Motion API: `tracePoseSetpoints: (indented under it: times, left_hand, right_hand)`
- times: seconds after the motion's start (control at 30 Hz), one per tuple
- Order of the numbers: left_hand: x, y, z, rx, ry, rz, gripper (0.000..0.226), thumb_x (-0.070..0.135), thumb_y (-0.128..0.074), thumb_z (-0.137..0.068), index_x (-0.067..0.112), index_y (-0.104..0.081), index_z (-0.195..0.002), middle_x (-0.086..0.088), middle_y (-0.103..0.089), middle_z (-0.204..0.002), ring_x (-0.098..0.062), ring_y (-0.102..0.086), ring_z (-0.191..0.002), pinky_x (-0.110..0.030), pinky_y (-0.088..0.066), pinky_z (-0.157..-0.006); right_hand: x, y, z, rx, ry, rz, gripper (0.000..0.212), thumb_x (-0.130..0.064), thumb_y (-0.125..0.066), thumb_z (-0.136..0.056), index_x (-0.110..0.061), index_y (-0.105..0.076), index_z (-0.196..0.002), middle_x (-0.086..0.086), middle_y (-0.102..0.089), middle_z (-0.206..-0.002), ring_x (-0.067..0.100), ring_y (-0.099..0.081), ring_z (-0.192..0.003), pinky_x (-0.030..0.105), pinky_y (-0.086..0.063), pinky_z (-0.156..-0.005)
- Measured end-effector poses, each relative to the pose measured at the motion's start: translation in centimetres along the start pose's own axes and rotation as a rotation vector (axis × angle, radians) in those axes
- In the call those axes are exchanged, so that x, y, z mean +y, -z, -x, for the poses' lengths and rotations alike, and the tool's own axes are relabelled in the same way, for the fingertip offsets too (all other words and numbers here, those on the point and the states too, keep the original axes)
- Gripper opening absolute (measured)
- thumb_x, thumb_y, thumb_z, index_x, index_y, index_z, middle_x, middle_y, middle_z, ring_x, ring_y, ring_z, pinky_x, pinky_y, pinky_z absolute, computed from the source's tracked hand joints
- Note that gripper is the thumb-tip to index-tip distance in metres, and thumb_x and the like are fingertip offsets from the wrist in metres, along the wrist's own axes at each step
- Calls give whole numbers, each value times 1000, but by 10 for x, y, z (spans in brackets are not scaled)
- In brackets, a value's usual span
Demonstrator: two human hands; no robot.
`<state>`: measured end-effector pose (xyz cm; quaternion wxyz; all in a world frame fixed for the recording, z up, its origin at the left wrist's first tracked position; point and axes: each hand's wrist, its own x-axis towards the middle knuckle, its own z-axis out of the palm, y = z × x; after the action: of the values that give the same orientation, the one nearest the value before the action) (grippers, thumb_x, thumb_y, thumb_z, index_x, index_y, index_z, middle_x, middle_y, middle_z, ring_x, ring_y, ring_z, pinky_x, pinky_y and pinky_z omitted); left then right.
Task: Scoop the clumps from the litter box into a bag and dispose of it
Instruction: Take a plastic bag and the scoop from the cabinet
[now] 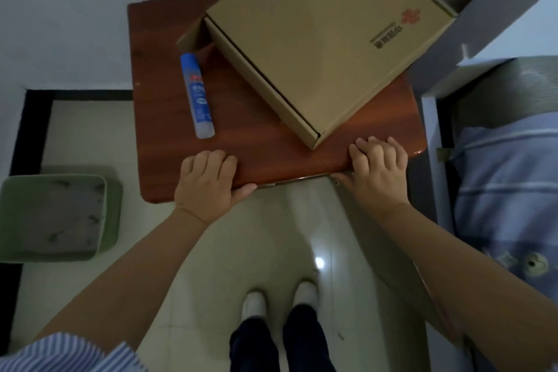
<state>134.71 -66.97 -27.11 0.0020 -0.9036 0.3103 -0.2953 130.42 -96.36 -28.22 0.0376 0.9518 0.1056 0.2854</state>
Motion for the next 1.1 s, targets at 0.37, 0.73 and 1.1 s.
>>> tracePoseSetpoints:
  times: [0.37,0.73,1.1]
  left_hand:
    - [-54,-27,-12,33,-108,17,54,59,-27,-93,10,-48,-92,-8,-42,-96,-27,-41,-79,-37,-30,-67]
    - [-41,-22,-4,92,-5,62,35,47,-44,-89,14,-51,-99,-10,-53,-102,-26,-43,-90,-39,-31,-76]
    - [3,-113,218,-171,87,248,43,8,-41,-67,11,-55,-108,-13,-69,-102,-28,-47,-100,-39,-38,-83]
  right_hand:
    - [-36,-13,-17,69,-66,56,46,-52,-43,-90,-7,-49,-98,9,-44,-105,27,-46,-98,48,-33,-92]
    - [-109,16,-12,-131,-458,17,48,-32,-46,-83,-4,-47,-121,25,-55,-126,37,-39,-125,56,-28,-103]
    - [-252,-115,108,-472,-373,-197,43,-26,-39,-74,-2,-69,-93,19,-70,-97,35,-68,-91,46,-55,-75]
